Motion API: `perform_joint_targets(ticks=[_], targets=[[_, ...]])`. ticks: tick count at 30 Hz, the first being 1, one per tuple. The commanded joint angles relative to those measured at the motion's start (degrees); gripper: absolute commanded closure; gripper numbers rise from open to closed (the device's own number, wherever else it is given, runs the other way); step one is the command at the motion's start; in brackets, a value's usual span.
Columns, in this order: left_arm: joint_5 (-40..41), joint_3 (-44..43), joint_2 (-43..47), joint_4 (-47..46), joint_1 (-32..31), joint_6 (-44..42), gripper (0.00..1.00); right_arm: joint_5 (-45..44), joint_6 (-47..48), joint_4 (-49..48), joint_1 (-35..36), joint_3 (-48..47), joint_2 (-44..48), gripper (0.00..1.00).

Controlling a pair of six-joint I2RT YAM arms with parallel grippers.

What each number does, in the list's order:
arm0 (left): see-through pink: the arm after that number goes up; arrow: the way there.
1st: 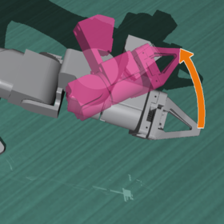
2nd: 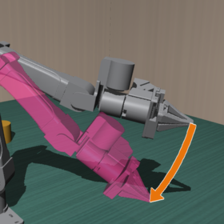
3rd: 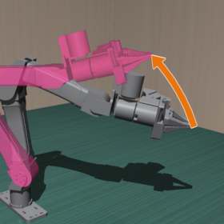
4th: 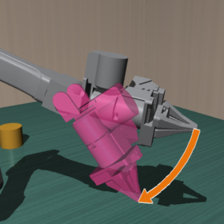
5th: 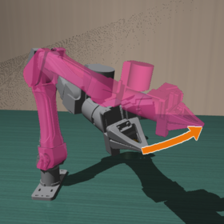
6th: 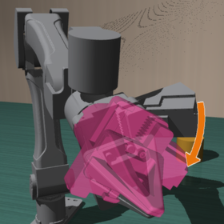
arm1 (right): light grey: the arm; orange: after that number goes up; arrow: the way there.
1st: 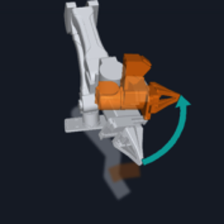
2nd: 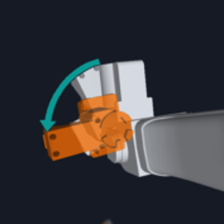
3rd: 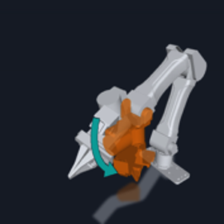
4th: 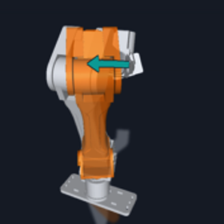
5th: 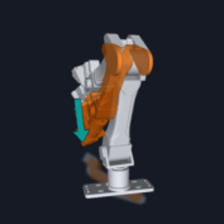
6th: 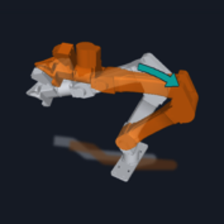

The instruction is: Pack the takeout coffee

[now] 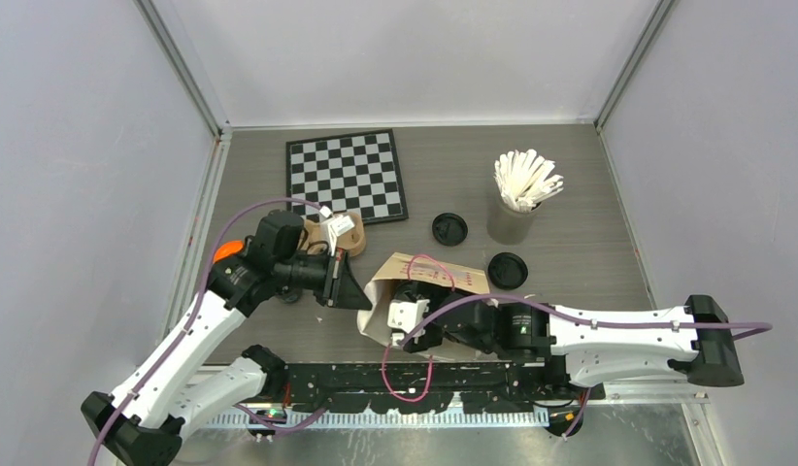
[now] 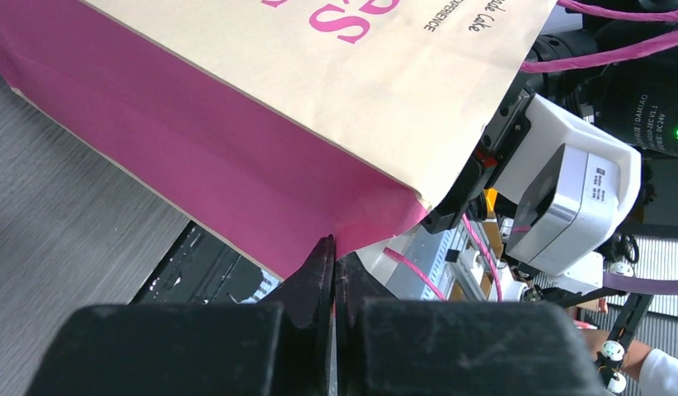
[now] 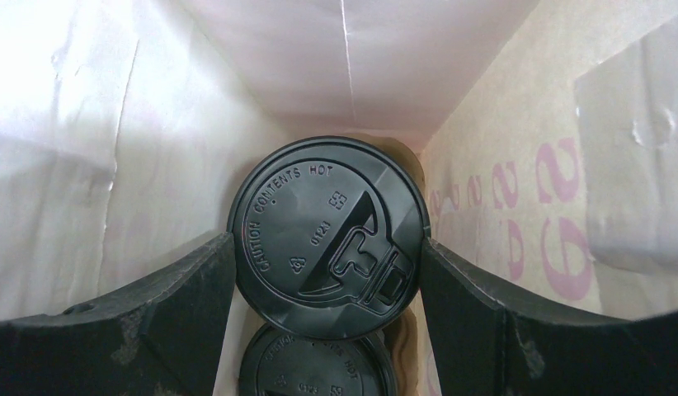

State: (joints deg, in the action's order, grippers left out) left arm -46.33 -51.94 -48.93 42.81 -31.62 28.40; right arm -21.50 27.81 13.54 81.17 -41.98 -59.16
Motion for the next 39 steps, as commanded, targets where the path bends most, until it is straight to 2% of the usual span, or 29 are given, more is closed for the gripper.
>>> perform_joint_targets(ticks=[1,22,32,39], targets=[[-2.31,-2.48,-0.37,-0.14,-0.22,-1.2,1.0,0.6,0.36,-2.48,-0.61,0.21,0.47,0.39],[-7.33,1.25,2.77,0.35,-0.15,-2.2,1.0,3.08,5.0,-13.18,-3.4,1.38,-7.2,0.4],[-6.89,-1.84,1.42,7.13,-0.2,-6.44,1.0,7.08,7.63,-10.18,-6.2,2.55,-7.53,0.41],[-7.13,-0.48,1.68,4.83,-0.19,-4.16,1.0,7.44,8.45,-9.67,-7.37,4.01,-7.49,0.41]])
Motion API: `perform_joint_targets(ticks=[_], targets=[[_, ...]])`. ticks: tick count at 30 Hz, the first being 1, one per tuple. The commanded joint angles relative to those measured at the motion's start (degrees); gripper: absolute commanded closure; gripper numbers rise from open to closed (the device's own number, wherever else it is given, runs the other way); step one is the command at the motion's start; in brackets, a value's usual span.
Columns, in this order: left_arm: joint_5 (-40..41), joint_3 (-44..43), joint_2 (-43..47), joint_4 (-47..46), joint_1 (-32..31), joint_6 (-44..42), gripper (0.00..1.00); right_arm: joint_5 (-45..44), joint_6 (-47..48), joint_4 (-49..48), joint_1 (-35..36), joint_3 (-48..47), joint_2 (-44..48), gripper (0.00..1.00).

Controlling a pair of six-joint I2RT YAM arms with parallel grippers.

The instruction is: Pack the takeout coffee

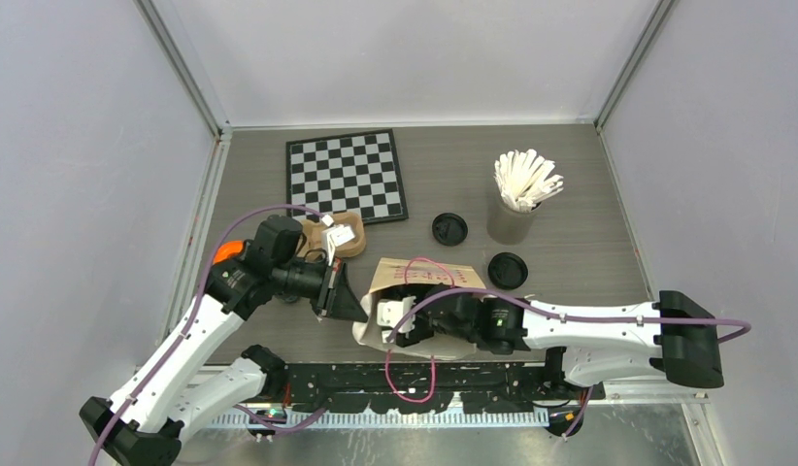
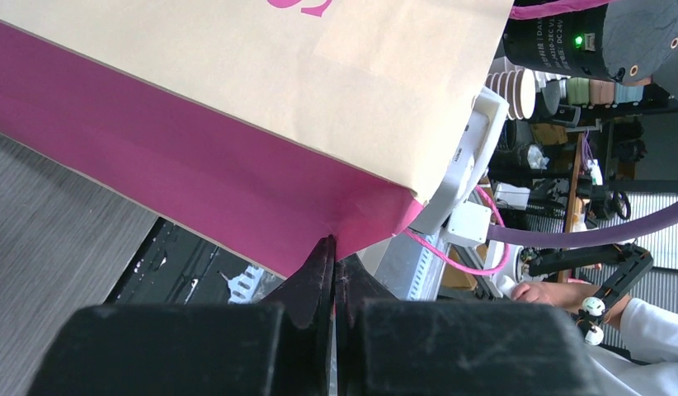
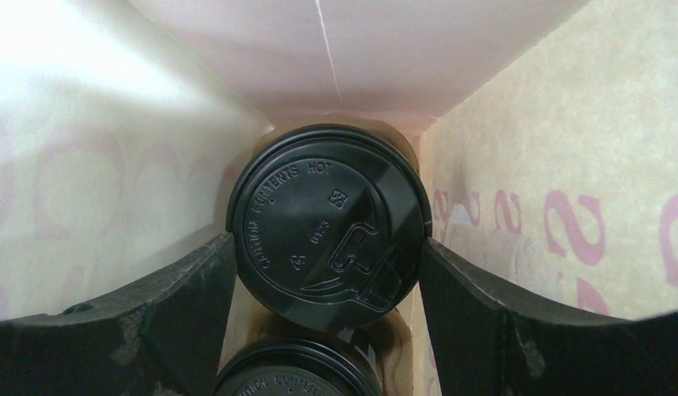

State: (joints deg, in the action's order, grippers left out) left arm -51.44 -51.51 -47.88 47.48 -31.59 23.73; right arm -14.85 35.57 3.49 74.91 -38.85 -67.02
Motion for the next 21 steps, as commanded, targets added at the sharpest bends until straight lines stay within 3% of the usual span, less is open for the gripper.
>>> perform_joint_targets(ticks=[1,21], targets=[[-2.11,-0.8,0.61,-0.33,-0.22,0.79,1.0,0.86,0.98,0.15,-1.33,0.81,0.08,0.41],[-3.58,0.18,-0.71,-4.17,-0.22,2.86,1.0,2.92,3.37,-2.1,-3.6,-3.23,-6.65,0.41]])
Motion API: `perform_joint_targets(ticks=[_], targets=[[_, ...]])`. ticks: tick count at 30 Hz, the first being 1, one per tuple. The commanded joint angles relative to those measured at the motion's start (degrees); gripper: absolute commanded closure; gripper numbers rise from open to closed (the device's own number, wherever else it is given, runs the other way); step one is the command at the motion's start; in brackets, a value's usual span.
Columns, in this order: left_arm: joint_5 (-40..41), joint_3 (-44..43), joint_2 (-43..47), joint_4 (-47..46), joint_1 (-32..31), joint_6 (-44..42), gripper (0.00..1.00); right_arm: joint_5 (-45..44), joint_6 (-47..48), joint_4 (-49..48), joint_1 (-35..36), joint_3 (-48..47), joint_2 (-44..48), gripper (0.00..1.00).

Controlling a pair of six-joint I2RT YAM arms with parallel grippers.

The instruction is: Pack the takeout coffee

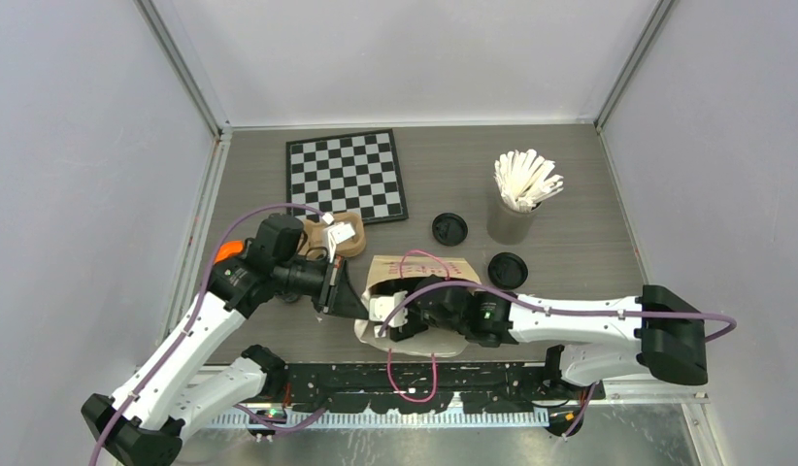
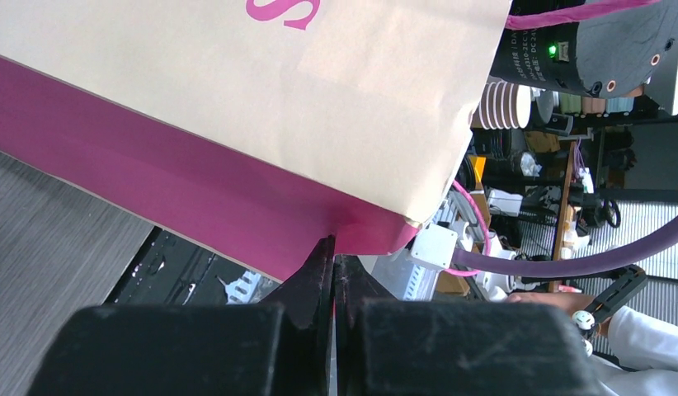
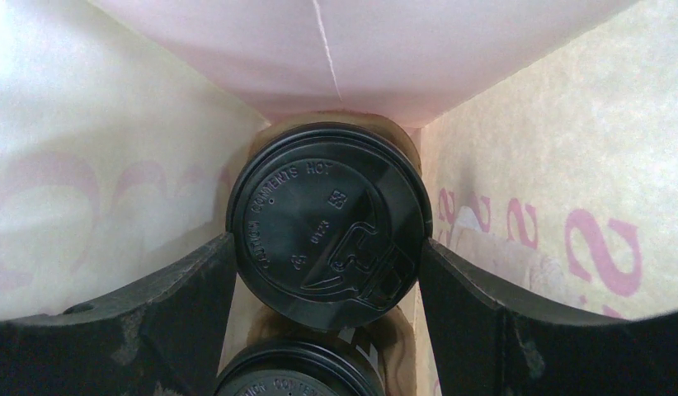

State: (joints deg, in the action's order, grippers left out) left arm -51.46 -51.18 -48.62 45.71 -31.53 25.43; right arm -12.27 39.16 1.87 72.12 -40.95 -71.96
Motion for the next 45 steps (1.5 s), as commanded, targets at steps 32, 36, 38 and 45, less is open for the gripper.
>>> perform_joint_targets(ticks=[32,36,38,45], targets=[[-3.44,0.86,-0.08,-4.26,-0.29,3.02,1.0,-3.06,-3.75,-6.54,-2.56,-1.11,-4.65,0.27],[-3.13,0.51,-0.48,-3.49,-0.29,2.22,1.0,-2.66,-3.66,-5.05,-2.64,-1.37,-3.17,0.23],[-3.12,0.24,-0.76,-3.29,-0.29,1.98,1.0,-1.61,-3.65,-4.66,-2.9,-1.38,-2.12,0.21],[-3.2,-0.24,-1.49,-2.67,-0.29,1.27,1.0,0.0,-3.58,-3.51,-3.0,-1.87,-1.57,0.16]])
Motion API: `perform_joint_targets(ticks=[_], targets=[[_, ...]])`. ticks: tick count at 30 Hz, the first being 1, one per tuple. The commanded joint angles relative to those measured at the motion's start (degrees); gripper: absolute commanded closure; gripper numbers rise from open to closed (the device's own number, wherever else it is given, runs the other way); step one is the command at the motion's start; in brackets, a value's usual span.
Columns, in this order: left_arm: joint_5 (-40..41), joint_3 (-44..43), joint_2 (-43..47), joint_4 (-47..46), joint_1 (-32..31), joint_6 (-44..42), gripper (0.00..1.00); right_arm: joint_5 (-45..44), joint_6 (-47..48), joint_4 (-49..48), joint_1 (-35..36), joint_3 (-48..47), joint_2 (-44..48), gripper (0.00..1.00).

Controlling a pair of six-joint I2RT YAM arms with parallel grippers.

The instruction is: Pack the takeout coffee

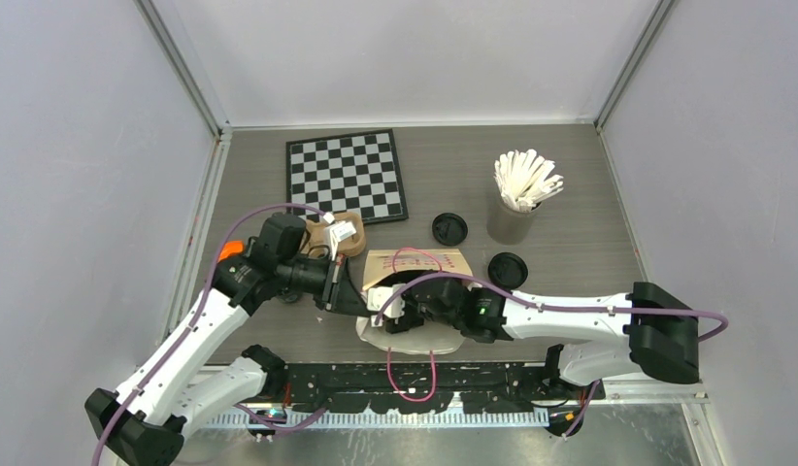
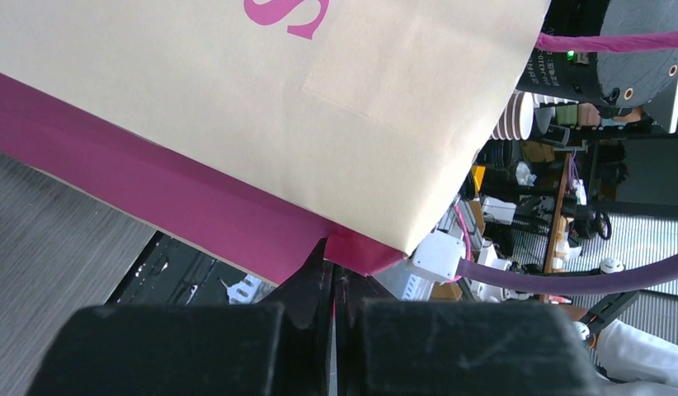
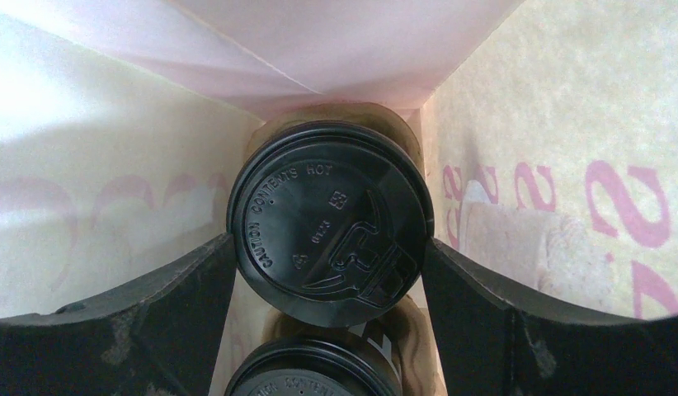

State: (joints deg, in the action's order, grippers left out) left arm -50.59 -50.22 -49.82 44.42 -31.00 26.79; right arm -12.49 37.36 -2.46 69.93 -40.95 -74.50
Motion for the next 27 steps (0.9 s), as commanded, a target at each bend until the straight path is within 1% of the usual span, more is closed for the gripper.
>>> perform_joint_targets(ticks=[1,8,18,21,27], targets=[[-4.01,-1.24,-0.35,-1.44,-0.79,0.0,1.0,0.42,-1.82,0.87,-0.77,-1.88,1.08,0.15],[-3.11,-2.28,-1.08,-0.35,-0.74,-0.2,1.0,-0.48,-2.87,0.99,-0.92,-2.3,2.34,0.14],[-2.55,-3.22,-2.15,0.31,-0.8,-0.41,1.0,1.49,-3.48,2.02,-1.7,-3.31,4.68,0.14],[-2.26,-3.54,-2.27,0.98,-0.76,-0.51,1.0,1.94,-3.74,3.81,-1.97,-3.51,4.8,0.14],[-1.93,-3.65,-2.64,1.02,-0.81,-0.42,1.0,2.21,-4.06,3.55,-2.15,-3.59,5.07,0.15]])
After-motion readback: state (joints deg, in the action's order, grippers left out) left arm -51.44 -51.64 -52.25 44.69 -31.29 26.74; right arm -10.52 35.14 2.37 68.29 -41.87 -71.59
